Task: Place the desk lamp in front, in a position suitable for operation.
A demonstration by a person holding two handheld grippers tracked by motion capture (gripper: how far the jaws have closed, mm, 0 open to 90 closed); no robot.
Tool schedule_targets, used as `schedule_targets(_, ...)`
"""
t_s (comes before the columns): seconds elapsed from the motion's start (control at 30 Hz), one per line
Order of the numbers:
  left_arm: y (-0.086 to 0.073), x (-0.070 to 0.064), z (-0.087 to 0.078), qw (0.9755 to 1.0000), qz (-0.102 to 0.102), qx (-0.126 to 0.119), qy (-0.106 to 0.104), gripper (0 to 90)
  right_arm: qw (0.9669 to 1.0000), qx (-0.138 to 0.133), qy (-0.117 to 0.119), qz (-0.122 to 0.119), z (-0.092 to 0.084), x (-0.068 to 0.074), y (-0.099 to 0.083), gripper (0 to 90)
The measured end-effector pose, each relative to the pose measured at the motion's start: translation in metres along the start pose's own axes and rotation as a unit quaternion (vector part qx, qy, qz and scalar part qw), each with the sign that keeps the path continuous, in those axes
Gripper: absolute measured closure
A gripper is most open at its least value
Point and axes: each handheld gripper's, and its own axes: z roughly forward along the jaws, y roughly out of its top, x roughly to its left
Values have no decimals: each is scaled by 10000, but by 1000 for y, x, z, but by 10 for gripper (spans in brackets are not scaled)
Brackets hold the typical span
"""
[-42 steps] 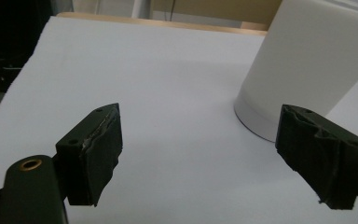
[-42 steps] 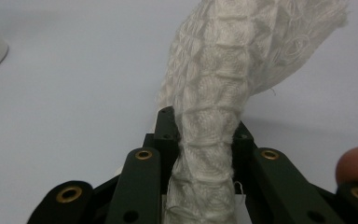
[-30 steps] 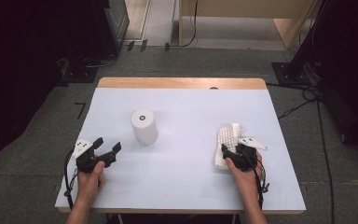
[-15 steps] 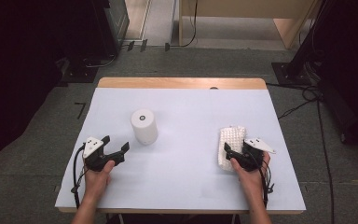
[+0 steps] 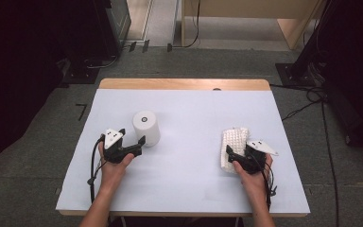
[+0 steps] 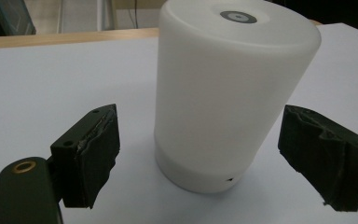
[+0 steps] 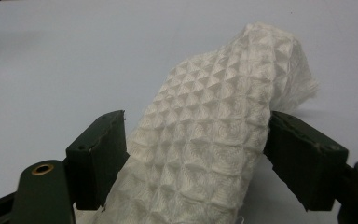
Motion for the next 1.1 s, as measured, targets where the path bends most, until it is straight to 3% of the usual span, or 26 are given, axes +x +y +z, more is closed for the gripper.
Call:
schedule_targets(0.03,1,-3,7,9999,58,39,74,132,10000,-2,-9,-65,1,1,0,214)
schedule_targets(0.13,2,-7,14,9999,146,43,30,104,9999,18,-31,-112,1,2,0,213)
schedule_targets(0.27,1,-10,20,9999,130,28,2,99,10000,21,-9,-97,1,2,0,213)
schedule_targets(0.4,-1,-18,29,9997,205,84,126,128,10000,26,8,-72,1,2,0,213)
schedule_targets(0.6,-1,-18,34,9999,113,4,96,110,10000,39,7,-79,1,2,0,212)
schedule_targets(0.83,1,-23,41,9990,297,121,301,93,9999,50,9,-114,2,2,0,212)
schedule_targets(1.0,2,-24,45,9990,293,94,336,84,9999,68,-7,-104,2,3,0,212)
schedule_targets(1.1,0,-27,50,9980,432,25,453,81,9999,67,-21,-115,2,3,0,211)
